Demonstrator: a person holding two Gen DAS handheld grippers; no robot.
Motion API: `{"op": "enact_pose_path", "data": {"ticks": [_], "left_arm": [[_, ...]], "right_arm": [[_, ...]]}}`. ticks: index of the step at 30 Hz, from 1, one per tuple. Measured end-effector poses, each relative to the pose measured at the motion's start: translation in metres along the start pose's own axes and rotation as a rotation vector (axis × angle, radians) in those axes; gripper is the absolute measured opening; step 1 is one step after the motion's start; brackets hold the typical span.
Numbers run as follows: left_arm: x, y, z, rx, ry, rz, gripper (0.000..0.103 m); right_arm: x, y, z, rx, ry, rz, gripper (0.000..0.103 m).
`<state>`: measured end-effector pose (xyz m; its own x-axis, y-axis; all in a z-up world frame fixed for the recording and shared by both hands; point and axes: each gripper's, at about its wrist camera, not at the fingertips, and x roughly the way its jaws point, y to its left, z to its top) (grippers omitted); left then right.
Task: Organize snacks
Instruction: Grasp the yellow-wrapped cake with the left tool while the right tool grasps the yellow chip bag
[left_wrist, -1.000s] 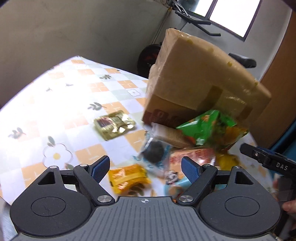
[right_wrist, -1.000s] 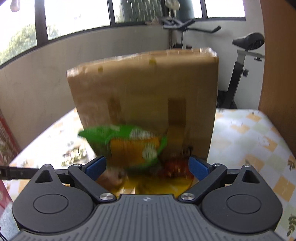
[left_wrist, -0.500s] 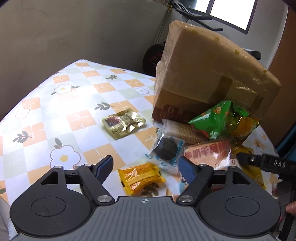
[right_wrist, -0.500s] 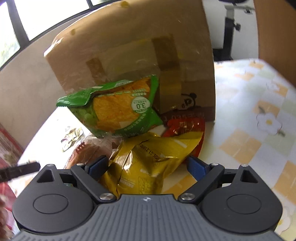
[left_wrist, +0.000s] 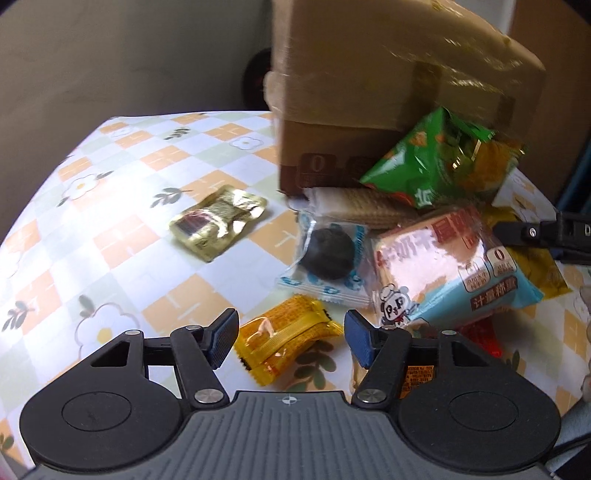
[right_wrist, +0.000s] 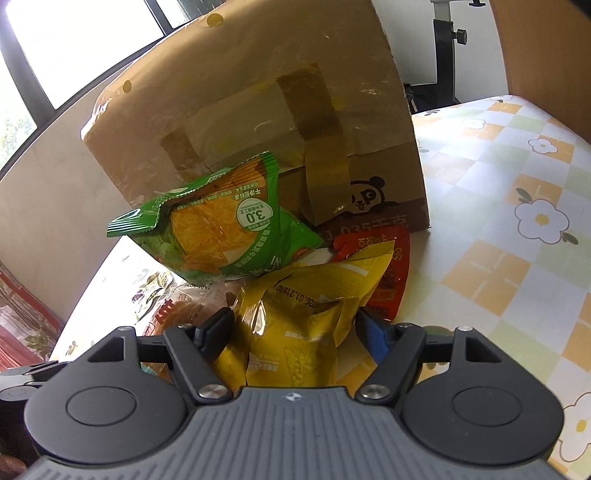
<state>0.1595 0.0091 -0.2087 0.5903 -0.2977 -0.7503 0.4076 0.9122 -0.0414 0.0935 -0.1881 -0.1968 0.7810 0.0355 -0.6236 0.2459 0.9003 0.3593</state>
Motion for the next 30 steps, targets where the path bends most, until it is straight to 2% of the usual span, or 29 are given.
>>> {"op": "enact_pose_path", "data": {"ticks": [8,12,17,19,21,22,26,30], "left_arm": [[0.009,0.007,0.000,0.093,0.026,-0.077,0.066],[0.012,0.012,-0.001,0.128,0.042,-0.066,0.066],[0.014,0.018,-0.002,0.118,0.035,-0.062,0.066],[0.016,0.013,-0.003,0.139,0.030,-0.035,0.066],[0.014,0.010,-0.004,0.135,0.016,-0.041,0.053],[0.013,0.009,-0.003,0.133,0.013,-0.041,0.039],[0.009,0.013,-0.004,0.069,0.007,-0.050,0.035],[-0.001,0.020,-0.006,-0.002,-0.029,-0.021,0.034]], "right_arm": [[0.000,0.000,0.000,0.007,0.001,0.003,0.075],[0.001,0.000,0.000,0.010,-0.001,0.003,0.075],[0.001,0.002,0.000,0.009,-0.002,-0.002,0.075],[0.002,0.001,0.000,0.010,-0.002,-0.005,0.075],[0.003,0.000,0.001,0.011,0.000,-0.008,0.075],[0.004,0.000,0.001,0.011,0.002,-0.006,0.075],[0.007,-0.004,0.002,0.029,0.012,0.003,0.075],[0.002,-0.004,0.004,0.017,0.006,0.001,0.070]]}}
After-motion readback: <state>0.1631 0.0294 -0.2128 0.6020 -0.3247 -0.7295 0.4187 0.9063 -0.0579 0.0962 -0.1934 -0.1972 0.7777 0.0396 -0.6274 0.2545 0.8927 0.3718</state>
